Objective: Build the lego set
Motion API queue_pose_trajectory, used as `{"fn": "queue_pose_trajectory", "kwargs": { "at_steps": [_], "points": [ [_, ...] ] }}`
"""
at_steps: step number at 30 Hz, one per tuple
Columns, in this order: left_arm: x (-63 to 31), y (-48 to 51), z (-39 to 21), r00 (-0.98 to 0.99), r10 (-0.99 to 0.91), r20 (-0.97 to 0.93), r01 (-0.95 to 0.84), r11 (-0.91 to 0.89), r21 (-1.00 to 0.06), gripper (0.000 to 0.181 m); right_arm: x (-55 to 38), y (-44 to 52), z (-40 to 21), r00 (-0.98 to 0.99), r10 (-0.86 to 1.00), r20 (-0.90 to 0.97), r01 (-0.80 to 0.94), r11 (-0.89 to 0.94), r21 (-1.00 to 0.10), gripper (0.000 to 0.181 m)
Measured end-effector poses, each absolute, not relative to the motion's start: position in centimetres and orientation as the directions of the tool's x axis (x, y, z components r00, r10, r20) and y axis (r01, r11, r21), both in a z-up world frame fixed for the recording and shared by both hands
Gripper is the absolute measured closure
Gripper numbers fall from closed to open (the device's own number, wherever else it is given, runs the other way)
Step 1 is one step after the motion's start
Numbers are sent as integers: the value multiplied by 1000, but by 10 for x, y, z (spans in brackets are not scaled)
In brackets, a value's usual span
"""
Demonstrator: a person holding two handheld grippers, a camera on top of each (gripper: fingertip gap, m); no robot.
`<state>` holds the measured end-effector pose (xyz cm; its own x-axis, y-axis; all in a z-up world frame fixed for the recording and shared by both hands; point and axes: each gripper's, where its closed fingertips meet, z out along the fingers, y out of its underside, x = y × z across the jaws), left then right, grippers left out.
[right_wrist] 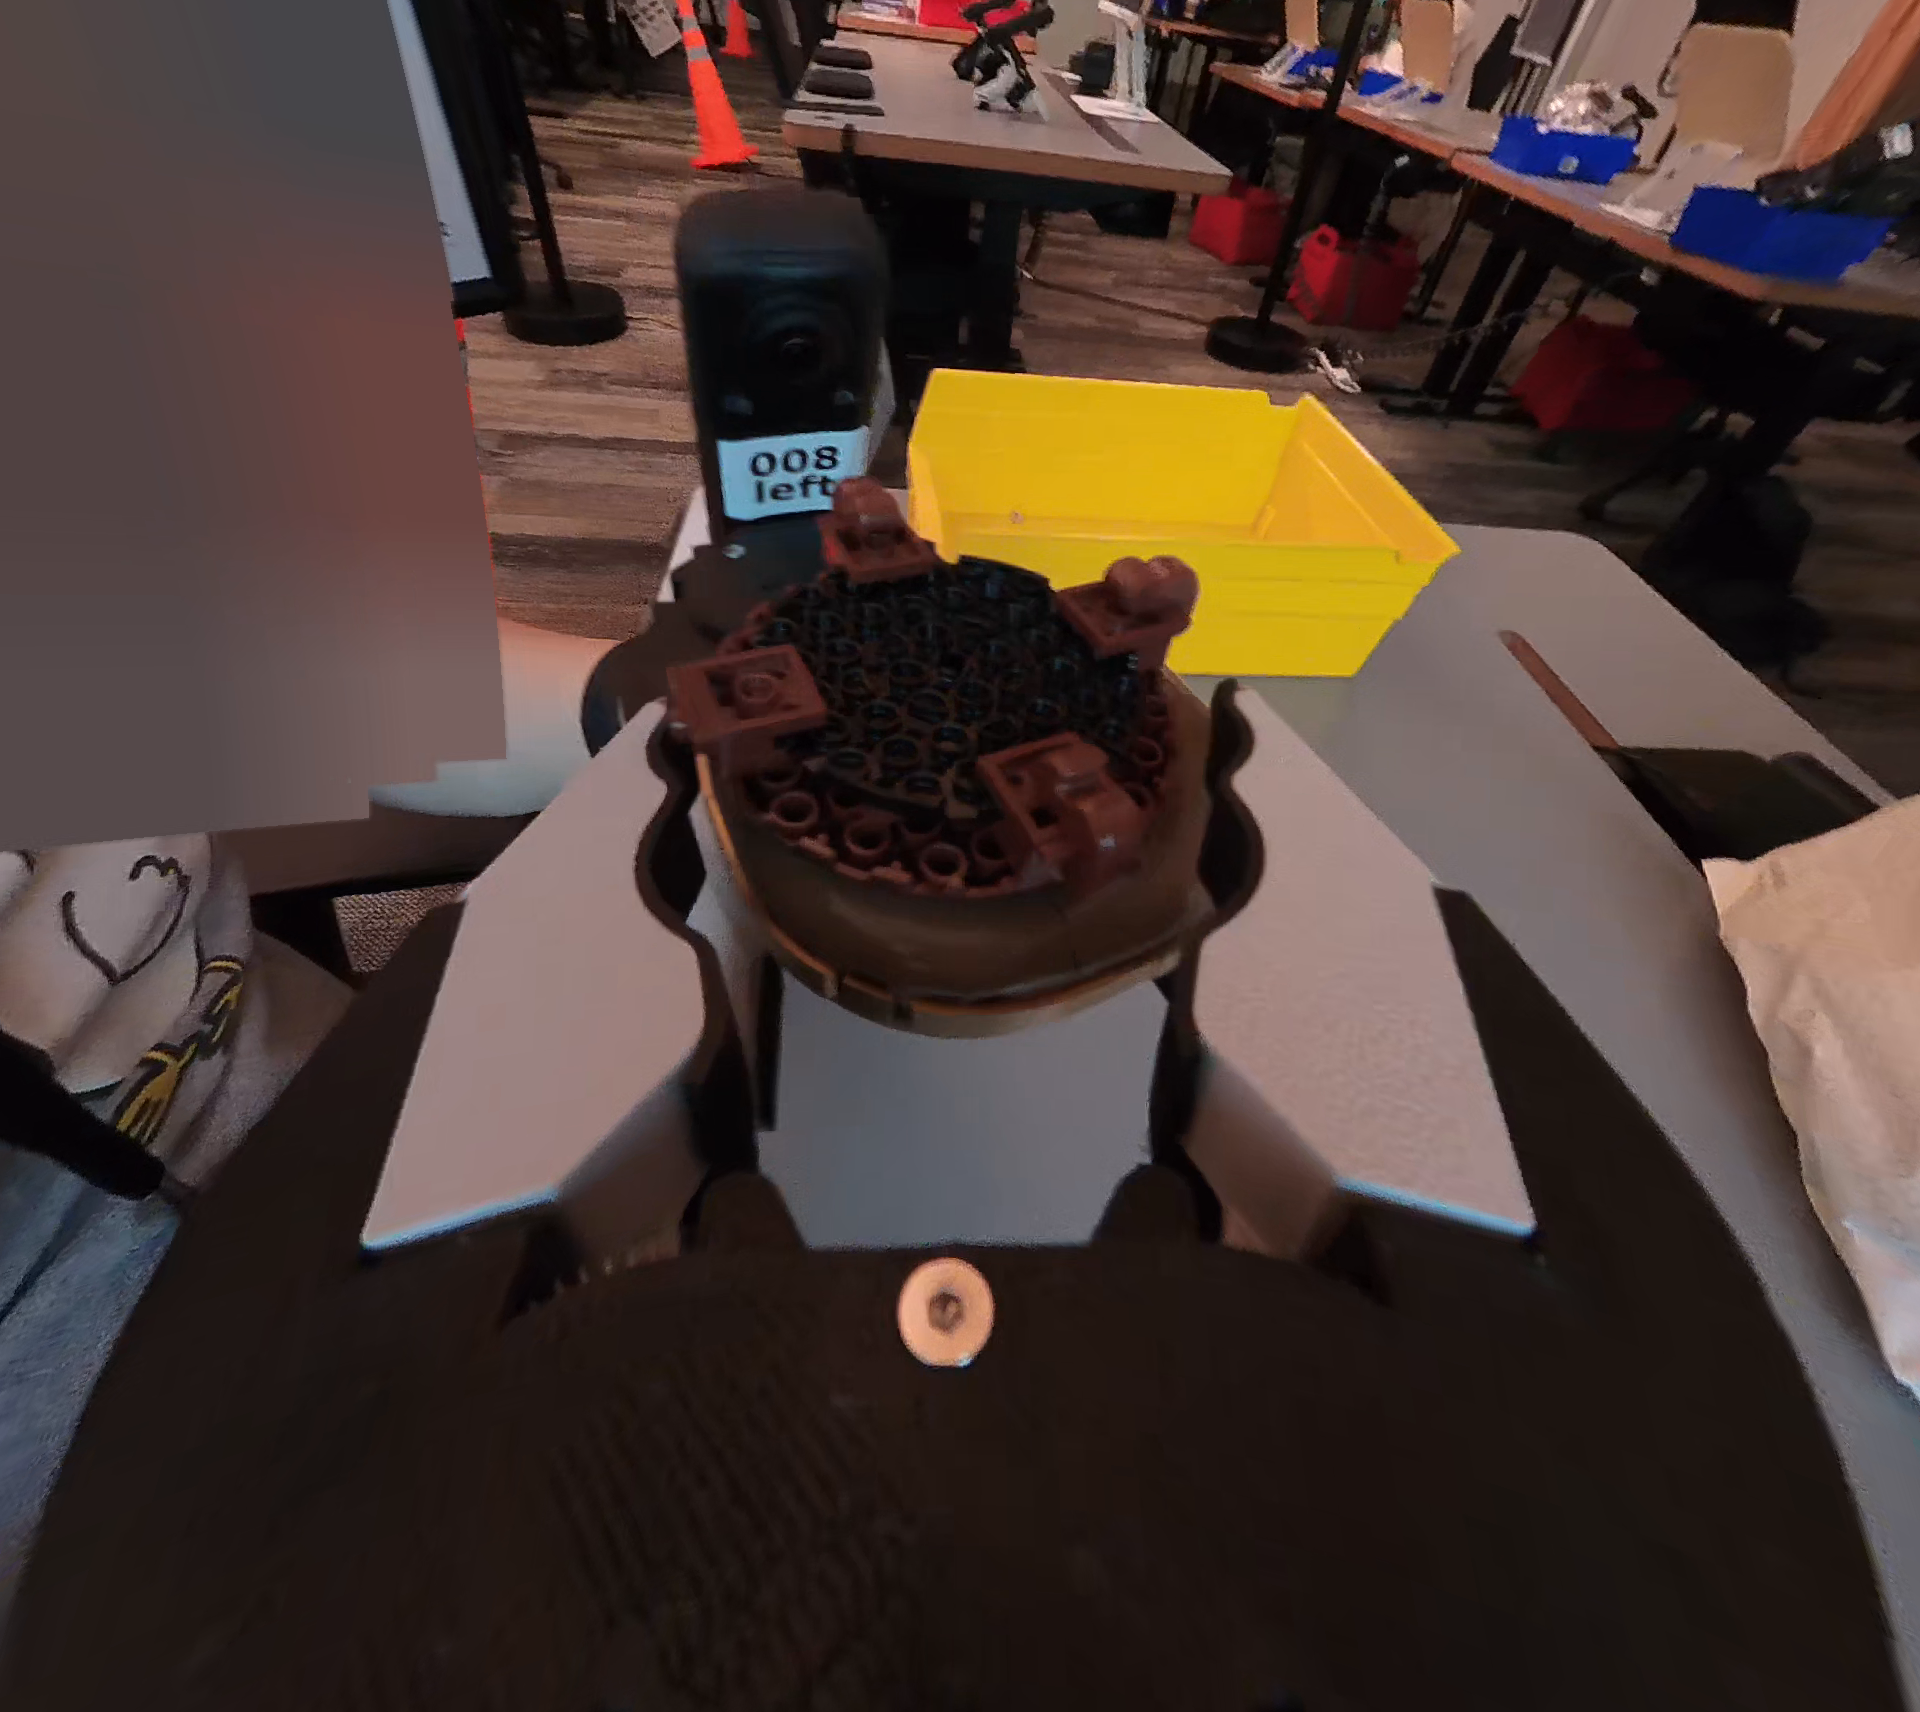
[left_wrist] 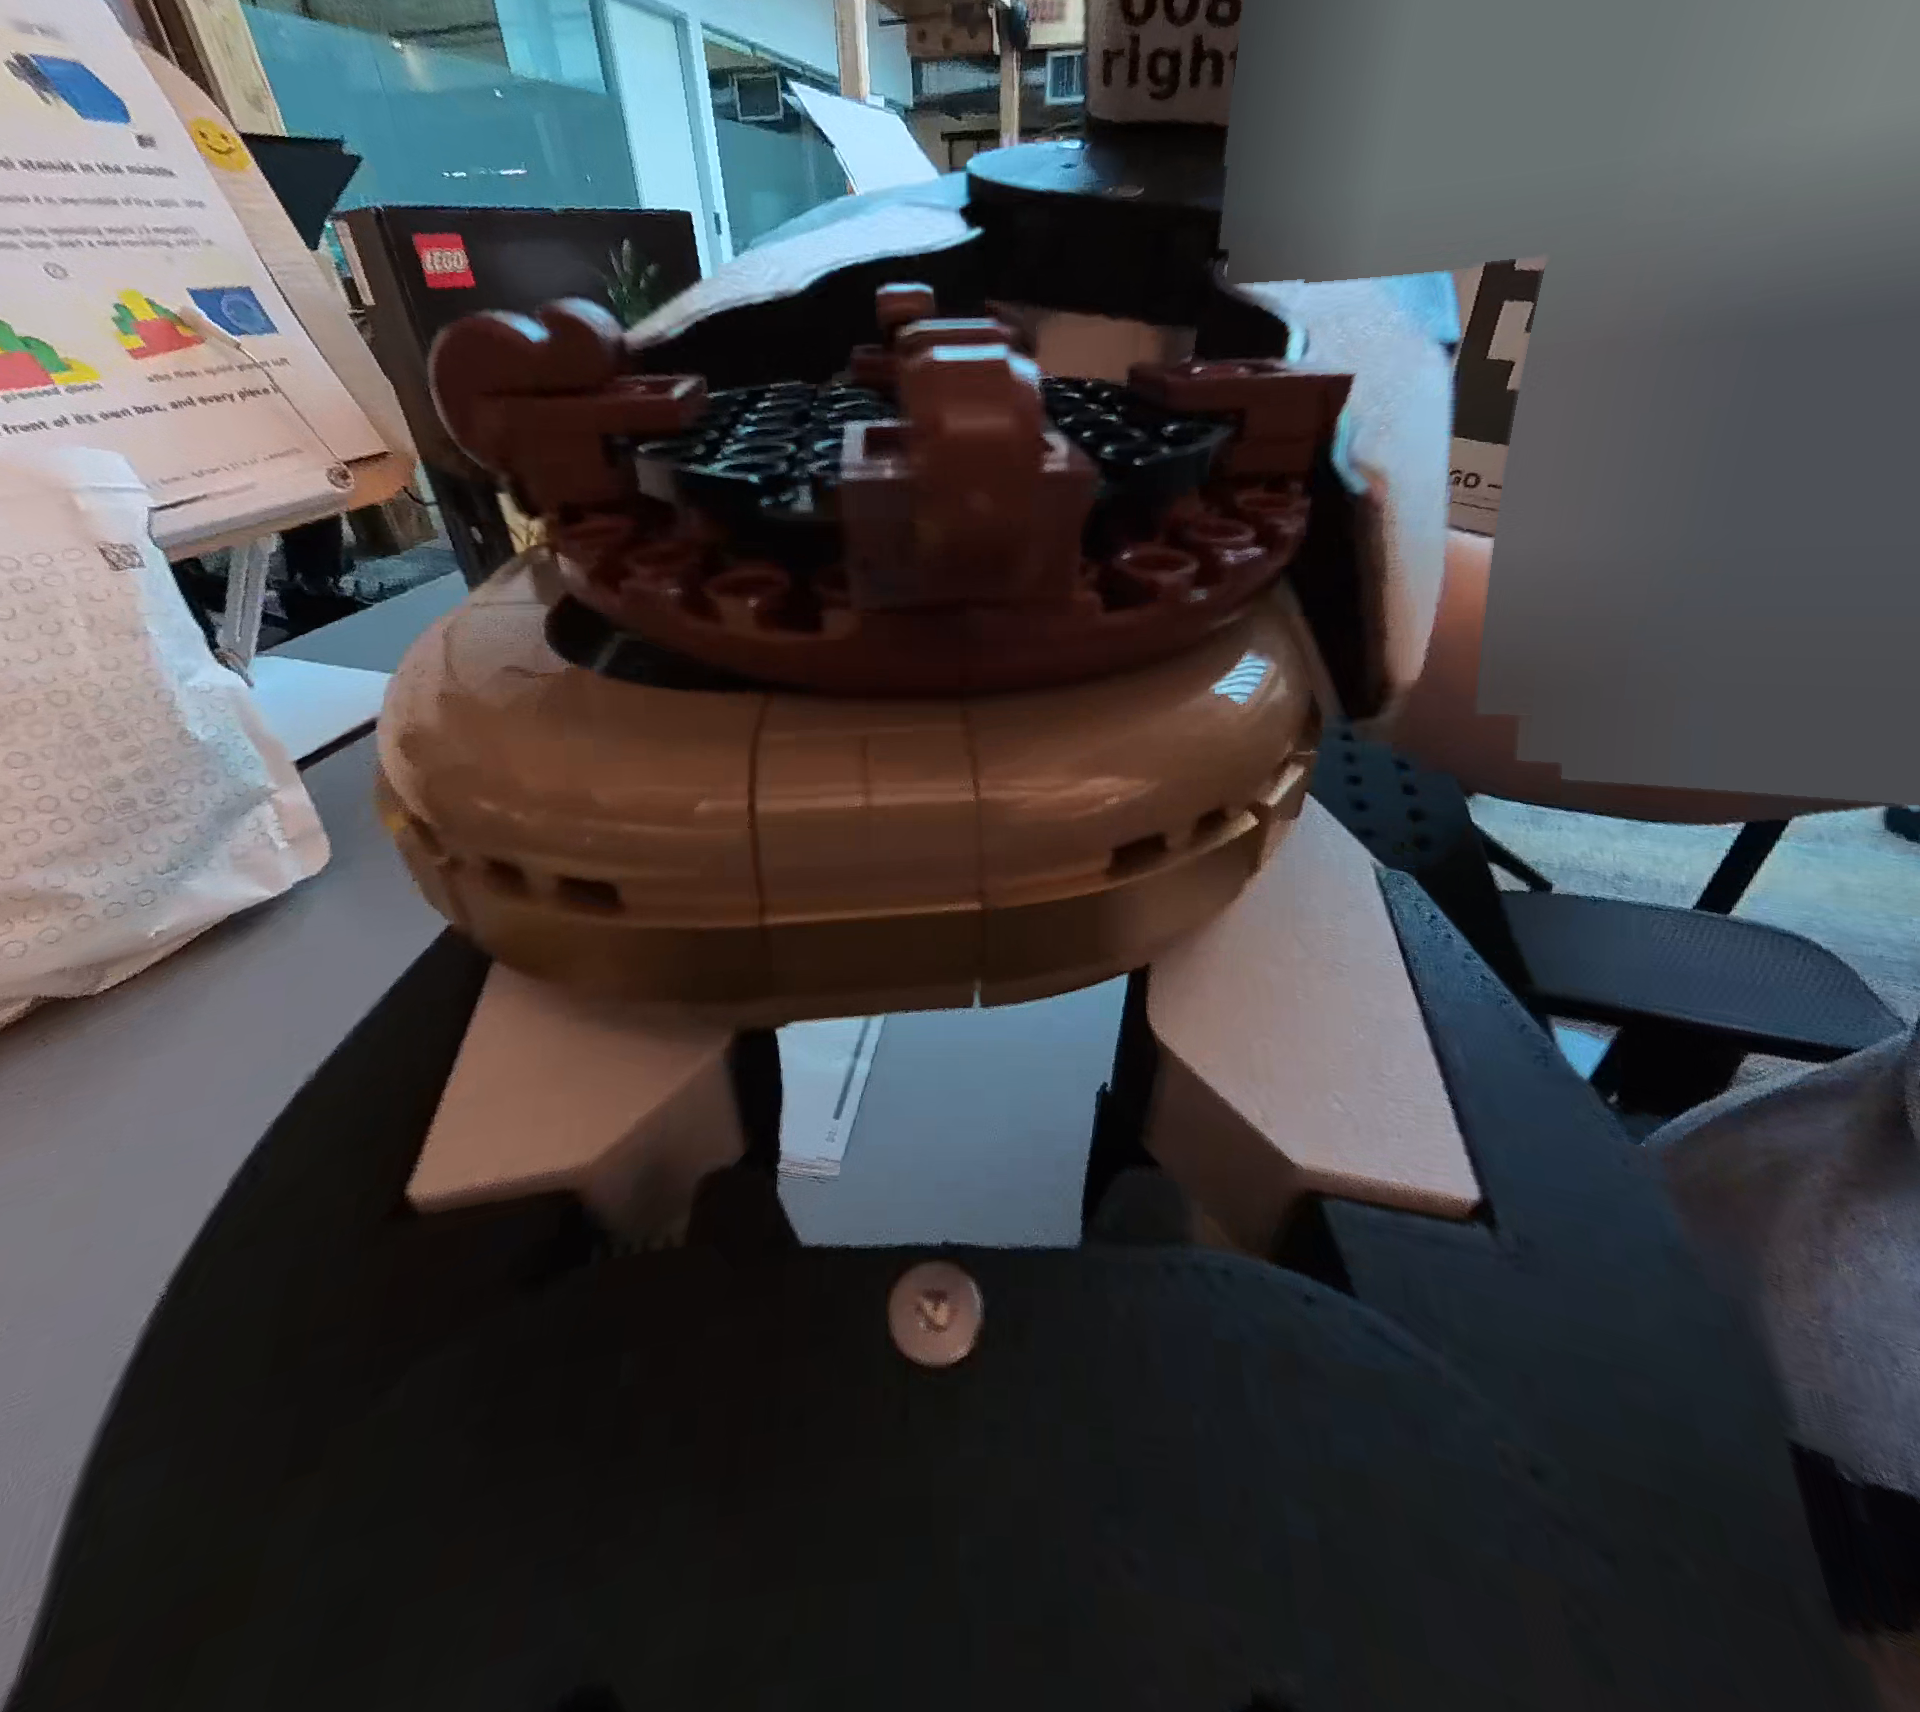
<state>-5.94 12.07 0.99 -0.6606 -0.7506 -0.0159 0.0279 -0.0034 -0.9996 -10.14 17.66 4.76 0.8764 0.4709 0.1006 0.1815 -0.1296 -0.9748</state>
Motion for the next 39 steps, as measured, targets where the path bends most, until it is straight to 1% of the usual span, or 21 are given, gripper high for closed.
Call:
{"fn": "queue_pose_trajectory", "kwargs": {
  "at_steps": [1, 2, 3, 5, 8, 11, 13, 15, 17, 19, 23, 27, 30, 31, 32, 35, 37, 38, 39],
  "points": [
    [-60, 121, 8, -656, -754, -38, 33, 22, -999, 105, -104, 175, 50, 872, 476, 114, 187, -109, -976, 84],
    [-60, 121, 5, -655, -753, -62, 34, 53, -998, 105, -106, 173, 53, 870, 477, 126, 192, -92, -977, 89],
    [-61, 120, 3, -655, -751, -77, 35, 71, -997, 101, -108, 171, 54, 863, 487, 135, 199, -82, -977, 95],
    [-64, 117, 5, -665, -744, -70, 44, 55, -998, 95, -110, 169, 52, 855, 501, 137, 203, -81, -976, 94],
    [-65, 116, 6, -662, -747, -58, 48, 35, -998, 95, -110, 169, 53, 856, 501, 126, 185, -69, -980, 93],
    [-61, 122, 7, -618, -784, -65, 70, 28, -997, 95, -104, 171, 51, 889, 436, 139, 204, -106, -973, 90],
    [-58, 129, 5, -570, -818, -76, 73, 42, -996, 106, -100, 172, 51, 907, 379, 180, 251, -146, -957, 89],
    [-57, 133, 3, -540, -838, -72, 77, 36, -996, 110, -98, 171, 50, 912, 347, 218, 307, -226, -924, 89],
    [-57, 134, 4, -523, -851, -45, 84, 1, -996, 108, -99, 171, 45, 912, 346, 220, 341, -342, -876, 95],
    [-56, 133, 3, -514, -857, -40, 85, -5, -996, 105, -103, 170, 38, 913, 369, 174, 340, -452, -824, 98],
    [-53, 134, -4, -469, -876, -116, 81, 88, -993, 105, -104, 172, 26, 900, 388, 196, 400, -561, -724, 93],
    [-52, 135, -6, -458, -883, -103, 76, 77, -994, 101, -105, 175, 24, 905, 376, 201, 402, -594, -697, 94],
    [-52, 136, -3, -458, -886, -77, 75, 48, -996, 84, -104, 177, 26, 914, 361, 185, 379, -595, -708, 94],
    [-51, 137, -1, -455, -888, -62, 82, 28, -996, 75, -104, 177, 26, 917, 356, 180, 371, -596, -712, 94],
    [-51, 139, 2, -454, -890, -46, 88, 7, -996, 70, -104, 178, 27, 922, 349, 167, 356, -597, -719, 94],
    [-55, 143, 9, -451, -892, -40, 121, -16, -993, 67, -107, 181, 32, 932, 335, 136, 318, -581, -749, 94],
    [-55, 145, 8, -436, -898, -63, 127, 8, -992, 68, -108, 182, 32, 933, 334, 137, 316, -575, -754, 95],
    [-55, 147, 6, -428, -901, -75, 122, 25, -992, 62, -107, 182, 30, 932, 331, 146, 321, -571, -756, 94],
    [-56, 148, 2, -423, -902, -87, 114, 43, -993, 63, -107, 183, 27, 933, 328, 148, 320, -568, -759, 94]
  ]
}}
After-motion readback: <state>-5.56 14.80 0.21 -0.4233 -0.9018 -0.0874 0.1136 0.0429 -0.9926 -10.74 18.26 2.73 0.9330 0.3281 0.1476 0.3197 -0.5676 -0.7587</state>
